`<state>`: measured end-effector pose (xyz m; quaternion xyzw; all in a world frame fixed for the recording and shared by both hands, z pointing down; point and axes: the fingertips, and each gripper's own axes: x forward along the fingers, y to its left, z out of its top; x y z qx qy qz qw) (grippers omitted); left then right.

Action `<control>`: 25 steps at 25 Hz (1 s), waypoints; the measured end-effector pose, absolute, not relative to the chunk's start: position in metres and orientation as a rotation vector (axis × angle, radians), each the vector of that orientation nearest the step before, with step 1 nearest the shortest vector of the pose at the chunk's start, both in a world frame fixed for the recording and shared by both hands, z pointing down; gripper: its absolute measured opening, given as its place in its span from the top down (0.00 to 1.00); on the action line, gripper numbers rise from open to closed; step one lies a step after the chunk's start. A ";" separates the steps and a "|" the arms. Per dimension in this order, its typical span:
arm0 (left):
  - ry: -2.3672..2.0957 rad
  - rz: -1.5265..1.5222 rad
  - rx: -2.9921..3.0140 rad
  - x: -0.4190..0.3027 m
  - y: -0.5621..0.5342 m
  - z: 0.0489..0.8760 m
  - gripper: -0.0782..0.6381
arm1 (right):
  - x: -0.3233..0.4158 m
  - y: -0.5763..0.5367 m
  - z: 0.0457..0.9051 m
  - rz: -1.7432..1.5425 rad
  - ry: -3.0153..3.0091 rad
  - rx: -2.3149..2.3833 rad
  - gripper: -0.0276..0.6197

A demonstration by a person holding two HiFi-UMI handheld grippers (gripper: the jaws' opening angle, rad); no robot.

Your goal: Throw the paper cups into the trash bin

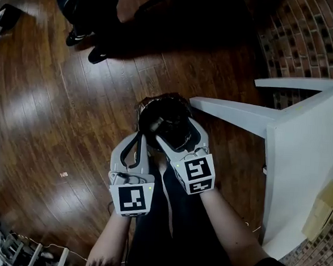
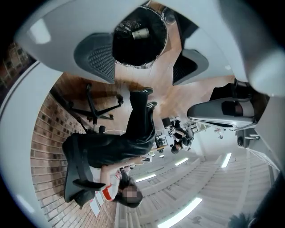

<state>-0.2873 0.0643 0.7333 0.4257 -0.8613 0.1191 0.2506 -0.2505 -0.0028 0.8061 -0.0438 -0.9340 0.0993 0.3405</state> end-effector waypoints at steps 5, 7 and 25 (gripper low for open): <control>-2.431 0.292 1.181 -0.301 0.057 0.666 0.88 | -0.271 -0.004 0.728 0.264 -2.552 -0.113 0.33; -2.471 0.255 1.179 -0.306 0.058 0.635 0.88 | -0.277 -0.004 0.692 0.259 -2.612 -0.108 0.33; -2.794 0.186 1.303 -0.298 0.065 0.390 0.88 | -0.288 -0.018 0.395 0.043 -3.183 -0.035 0.75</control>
